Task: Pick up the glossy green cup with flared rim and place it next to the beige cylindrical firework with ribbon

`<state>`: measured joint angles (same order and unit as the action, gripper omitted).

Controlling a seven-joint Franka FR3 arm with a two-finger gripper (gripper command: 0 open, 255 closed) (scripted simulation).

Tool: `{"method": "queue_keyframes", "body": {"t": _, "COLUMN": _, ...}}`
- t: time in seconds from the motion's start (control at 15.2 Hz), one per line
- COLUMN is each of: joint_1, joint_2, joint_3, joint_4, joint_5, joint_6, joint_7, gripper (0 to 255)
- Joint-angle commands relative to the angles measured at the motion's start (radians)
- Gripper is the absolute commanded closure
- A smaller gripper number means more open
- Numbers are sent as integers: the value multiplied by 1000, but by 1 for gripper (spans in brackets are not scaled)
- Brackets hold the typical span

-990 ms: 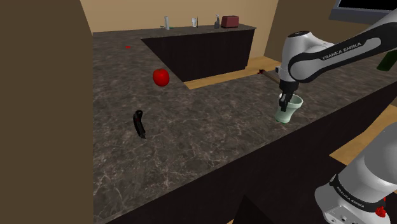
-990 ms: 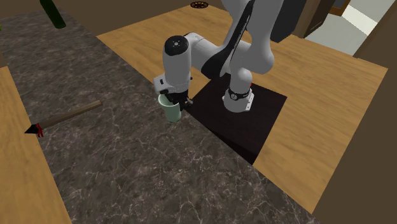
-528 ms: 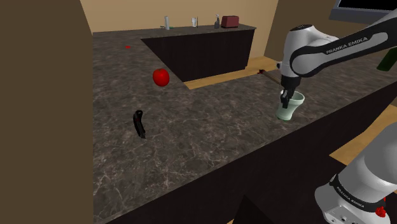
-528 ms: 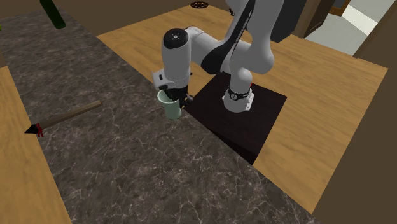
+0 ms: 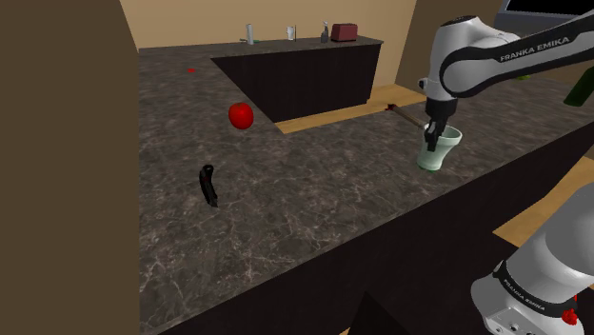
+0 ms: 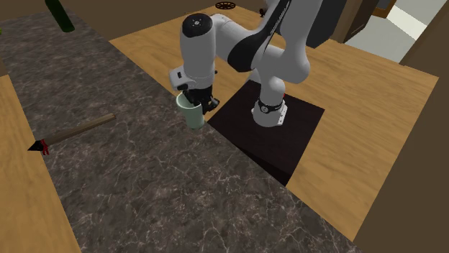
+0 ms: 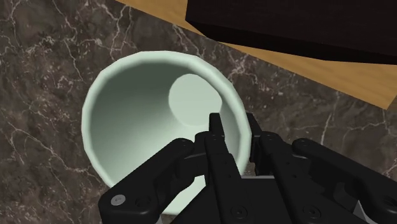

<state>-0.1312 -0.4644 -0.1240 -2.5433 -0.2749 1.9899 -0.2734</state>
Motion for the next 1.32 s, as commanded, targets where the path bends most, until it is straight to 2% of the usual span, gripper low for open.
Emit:
{"method": "queue_keyframes", "body": {"t": 0.0, "joint_1": 1, "joint_2": -9, "joint_3": 2, "joint_4": 22, "joint_5": 4, "joint_6": -30, "joint_7": -6, "gripper": 255}}
{"method": "queue_keyframes", "body": {"t": 1.25, "joint_1": 7, "joint_2": -54, "joint_3": 21, "joint_4": 242, "joint_5": 29, "joint_6": -292, "joint_7": -53, "gripper": 255}}
